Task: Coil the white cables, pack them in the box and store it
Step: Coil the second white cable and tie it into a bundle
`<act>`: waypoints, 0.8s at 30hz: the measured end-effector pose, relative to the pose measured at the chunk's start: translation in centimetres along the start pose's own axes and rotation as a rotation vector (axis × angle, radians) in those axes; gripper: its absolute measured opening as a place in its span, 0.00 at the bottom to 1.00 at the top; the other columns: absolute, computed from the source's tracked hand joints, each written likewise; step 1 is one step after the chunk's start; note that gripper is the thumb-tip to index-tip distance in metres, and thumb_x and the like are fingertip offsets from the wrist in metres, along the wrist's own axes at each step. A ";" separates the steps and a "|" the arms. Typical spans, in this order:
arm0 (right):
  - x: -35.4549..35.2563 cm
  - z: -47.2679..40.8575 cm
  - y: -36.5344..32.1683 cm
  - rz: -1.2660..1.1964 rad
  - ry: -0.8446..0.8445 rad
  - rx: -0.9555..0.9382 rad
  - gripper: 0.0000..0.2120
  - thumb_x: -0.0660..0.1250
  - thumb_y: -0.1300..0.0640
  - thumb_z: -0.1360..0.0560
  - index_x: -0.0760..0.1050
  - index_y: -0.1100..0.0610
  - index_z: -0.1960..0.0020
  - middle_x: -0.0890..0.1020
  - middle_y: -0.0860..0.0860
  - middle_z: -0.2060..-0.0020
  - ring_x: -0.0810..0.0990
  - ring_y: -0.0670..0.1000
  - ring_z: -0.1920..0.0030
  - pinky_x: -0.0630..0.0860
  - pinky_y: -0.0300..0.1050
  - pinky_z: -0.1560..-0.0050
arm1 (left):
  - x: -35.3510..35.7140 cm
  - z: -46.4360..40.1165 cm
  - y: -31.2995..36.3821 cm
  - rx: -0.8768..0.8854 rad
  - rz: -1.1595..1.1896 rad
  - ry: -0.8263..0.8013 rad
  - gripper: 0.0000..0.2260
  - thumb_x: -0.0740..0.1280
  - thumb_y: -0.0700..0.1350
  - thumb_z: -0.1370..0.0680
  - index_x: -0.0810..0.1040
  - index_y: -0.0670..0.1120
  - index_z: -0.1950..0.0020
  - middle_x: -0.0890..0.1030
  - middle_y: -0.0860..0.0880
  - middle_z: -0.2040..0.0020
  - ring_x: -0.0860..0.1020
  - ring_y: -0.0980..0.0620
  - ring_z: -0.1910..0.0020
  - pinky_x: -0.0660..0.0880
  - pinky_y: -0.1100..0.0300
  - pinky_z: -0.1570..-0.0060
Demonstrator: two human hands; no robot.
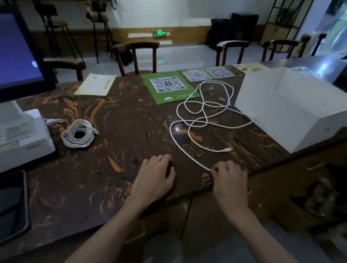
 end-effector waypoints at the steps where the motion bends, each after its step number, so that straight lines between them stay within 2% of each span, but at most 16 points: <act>1: -0.1 1.0 -1.2 -0.063 -0.035 -0.013 0.03 0.64 0.55 0.21 0.76 0.53 0.50 0.79 0.52 0.53 0.78 0.55 0.52 0.74 0.51 0.53 | -0.2 0.0 0.1 -0.014 0.003 -0.023 0.08 0.57 0.53 0.19 0.73 0.53 0.46 0.79 0.53 0.49 0.75 0.52 0.46 0.68 0.52 0.44; 4: -1.3 4.3 -5.1 -0.352 -0.107 -0.031 0.04 0.59 0.55 0.18 0.68 0.50 0.51 0.75 0.46 0.59 0.76 0.48 0.59 0.71 0.46 0.57 | -0.7 0.6 0.3 -0.125 0.150 -0.055 0.16 0.52 0.56 0.17 0.77 0.52 0.52 0.81 0.54 0.53 0.77 0.52 0.49 0.68 0.51 0.43; 6: -2.3 6.4 -7.4 -0.571 -0.214 -0.083 0.04 0.57 0.55 0.17 0.67 0.50 0.51 0.74 0.44 0.64 0.74 0.45 0.65 0.69 0.42 0.63 | -0.9 1.1 0.0 -0.301 0.478 -0.078 0.20 0.52 0.55 0.16 0.80 0.49 0.53 0.83 0.51 0.59 0.80 0.53 0.55 0.71 0.52 0.46; 8: -2.1 8.4 -8.9 -0.817 -0.480 -0.079 0.04 0.57 0.54 0.17 0.69 0.51 0.50 0.76 0.46 0.66 0.74 0.42 0.69 0.68 0.37 0.68 | -1.1 1.8 0.4 -0.442 0.764 -0.128 0.15 0.56 0.51 0.16 0.80 0.46 0.46 0.84 0.50 0.60 0.80 0.55 0.58 0.74 0.55 0.49; 9: -1.5 9.5 -9.2 -0.874 -0.628 -0.072 0.04 0.59 0.54 0.17 0.70 0.49 0.50 0.77 0.46 0.65 0.76 0.42 0.68 0.70 0.37 0.68 | -1.2 2.2 0.8 -0.481 0.854 -0.148 0.13 0.57 0.48 0.16 0.79 0.45 0.43 0.84 0.50 0.61 0.79 0.55 0.61 0.74 0.57 0.52; 11: -0.5 11.1 -9.3 -0.812 -0.821 -0.148 0.06 0.61 0.52 0.18 0.71 0.46 0.54 0.79 0.45 0.62 0.78 0.44 0.63 0.73 0.40 0.63 | -1.5 3.3 2.1 -0.515 1.017 -0.181 0.13 0.56 0.45 0.15 0.78 0.41 0.41 0.80 0.50 0.66 0.75 0.54 0.67 0.74 0.57 0.59; 13: 0.1 12.4 -8.7 -0.729 -0.941 -0.224 0.09 0.63 0.52 0.20 0.74 0.46 0.58 0.80 0.45 0.62 0.81 0.49 0.59 0.76 0.45 0.58 | -1.8 4.9 3.7 -0.505 1.145 -0.260 0.12 0.56 0.44 0.15 0.77 0.40 0.43 0.76 0.50 0.68 0.72 0.53 0.71 0.71 0.58 0.66; 14: 0.0 12.8 -8.3 -0.763 -0.983 -0.221 0.08 0.64 0.54 0.21 0.77 0.47 0.58 0.82 0.46 0.60 0.83 0.51 0.56 0.78 0.46 0.55 | -1.9 5.7 4.5 -0.480 1.185 -0.319 0.11 0.56 0.44 0.16 0.77 0.41 0.45 0.74 0.50 0.69 0.71 0.54 0.72 0.69 0.59 0.69; 17: -1.0 13.4 -6.4 -0.888 -0.990 -0.239 0.06 0.67 0.59 0.23 0.83 0.55 0.52 0.85 0.54 0.53 0.83 0.54 0.49 0.78 0.49 0.46 | -1.9 8.1 7.2 -0.370 1.212 -0.498 0.11 0.57 0.46 0.16 0.76 0.42 0.50 0.71 0.50 0.69 0.68 0.55 0.73 0.66 0.61 0.71; 20: -2.2 13.3 -4.4 -1.037 -0.894 -0.188 0.07 0.66 0.67 0.25 0.82 0.60 0.52 0.85 0.58 0.54 0.83 0.56 0.52 0.78 0.50 0.45 | -1.3 9.8 9.6 -0.253 1.177 -0.610 0.11 0.57 0.46 0.15 0.74 0.43 0.51 0.70 0.50 0.68 0.66 0.55 0.74 0.64 0.62 0.74; 22: -2.8 13.0 -2.9 -1.261 -0.795 0.073 0.09 0.62 0.72 0.23 0.80 0.65 0.54 0.84 0.59 0.59 0.85 0.55 0.55 0.80 0.53 0.47 | -1.3 10.6 10.8 -0.192 1.197 -0.647 0.11 0.57 0.47 0.15 0.74 0.46 0.53 0.70 0.49 0.67 0.65 0.54 0.74 0.63 0.60 0.75; 24: -3.8 12.7 -1.2 -1.492 -0.630 0.364 0.11 0.58 0.66 0.19 0.79 0.67 0.51 0.82 0.61 0.60 0.84 0.55 0.58 0.79 0.54 0.52 | -1.7 11.4 11.7 -0.124 1.170 -0.690 0.11 0.57 0.47 0.16 0.75 0.47 0.53 0.73 0.48 0.66 0.70 0.52 0.72 0.69 0.59 0.71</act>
Point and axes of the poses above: each hand's wrist, its own z-axis away from the middle knuckle, its own x-axis out of the palm, y = z × x, the point moved 5 cm from there along -z, towards the middle knuckle
